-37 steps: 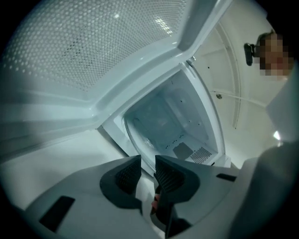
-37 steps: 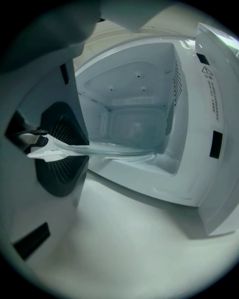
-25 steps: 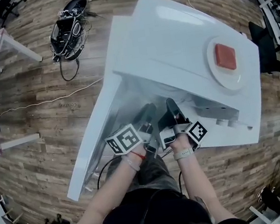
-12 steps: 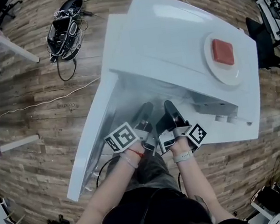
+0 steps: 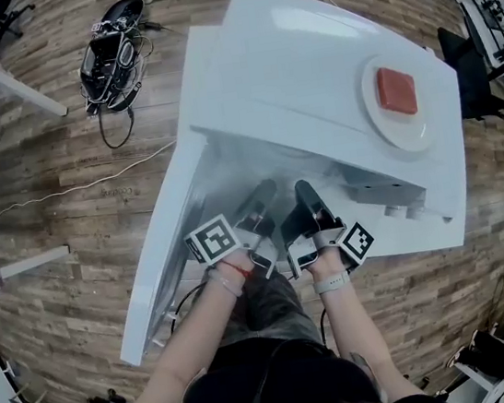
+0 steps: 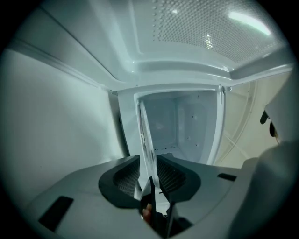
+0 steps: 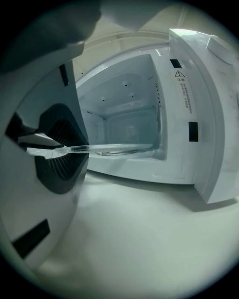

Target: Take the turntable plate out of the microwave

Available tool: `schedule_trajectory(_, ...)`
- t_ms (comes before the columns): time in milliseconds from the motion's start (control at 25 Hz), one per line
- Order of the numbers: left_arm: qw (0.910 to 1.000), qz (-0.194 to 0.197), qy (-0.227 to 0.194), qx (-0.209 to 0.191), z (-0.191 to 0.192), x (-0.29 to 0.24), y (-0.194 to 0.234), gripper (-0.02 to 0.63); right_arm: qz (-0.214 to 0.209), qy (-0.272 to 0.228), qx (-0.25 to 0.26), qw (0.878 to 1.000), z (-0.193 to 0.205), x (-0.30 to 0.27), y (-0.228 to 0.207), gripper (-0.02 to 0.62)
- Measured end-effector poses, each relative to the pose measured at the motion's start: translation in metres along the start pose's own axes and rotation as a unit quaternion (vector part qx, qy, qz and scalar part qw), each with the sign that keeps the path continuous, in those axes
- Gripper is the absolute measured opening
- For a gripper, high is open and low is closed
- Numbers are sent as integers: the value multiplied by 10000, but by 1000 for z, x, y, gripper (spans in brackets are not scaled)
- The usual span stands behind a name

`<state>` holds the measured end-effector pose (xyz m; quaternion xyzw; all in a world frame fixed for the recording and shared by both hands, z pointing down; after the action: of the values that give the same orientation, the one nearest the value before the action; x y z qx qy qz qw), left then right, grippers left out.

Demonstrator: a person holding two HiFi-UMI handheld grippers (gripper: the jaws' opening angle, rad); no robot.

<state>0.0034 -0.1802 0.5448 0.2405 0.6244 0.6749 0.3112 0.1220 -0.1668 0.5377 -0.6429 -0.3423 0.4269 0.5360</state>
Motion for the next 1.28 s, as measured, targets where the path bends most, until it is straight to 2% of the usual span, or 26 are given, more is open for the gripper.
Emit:
schedule_trajectory(80,9999,-54,125,-37,2,2,4,101,-15,50,-7,10000,0,2,1,49)
schedule_trajectory(240,9989,399,201,132,5,-6,-3,101,-19,147,6,9999,6,9,-3,49)
schedule_trajectory(440,9979,441,173,439,8,-8,-1,101,-2,247,8,9997,17,19,-7,49)
schedule_trajectory(560,9987,388,224,243,5,-10,1,101,0,275,25,9996,18,22,-7,49)
schedule_trajectory(720,9987,403,228,223,5,-14,3,101,5,340,-8,9994,22,27,-7,49)
schedule_trajectory(1040,9970,595,55,500,2,-19,3,101,51,485,-130,9987,35,36,-12,49)
schedule_trajectory(1160,9971,612,31,451,1,-20,4,100,51,514,-122,9986,35,36,-13,48)
schedule_trajectory(1280,9948,722,-49,711,3,-20,0,90,37,574,-63,9983,34,37,-12,49)
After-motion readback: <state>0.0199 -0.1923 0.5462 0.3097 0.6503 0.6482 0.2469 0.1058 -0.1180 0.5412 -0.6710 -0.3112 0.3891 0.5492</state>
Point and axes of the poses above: the fingertips, and each gripper's own axes: x backward along the fingers, y to its left, z out of its underside, the point moved 3 cm from there along x, backward along the fingers, and after that the axes turned 1 degree about z, right-handed, at the moved point
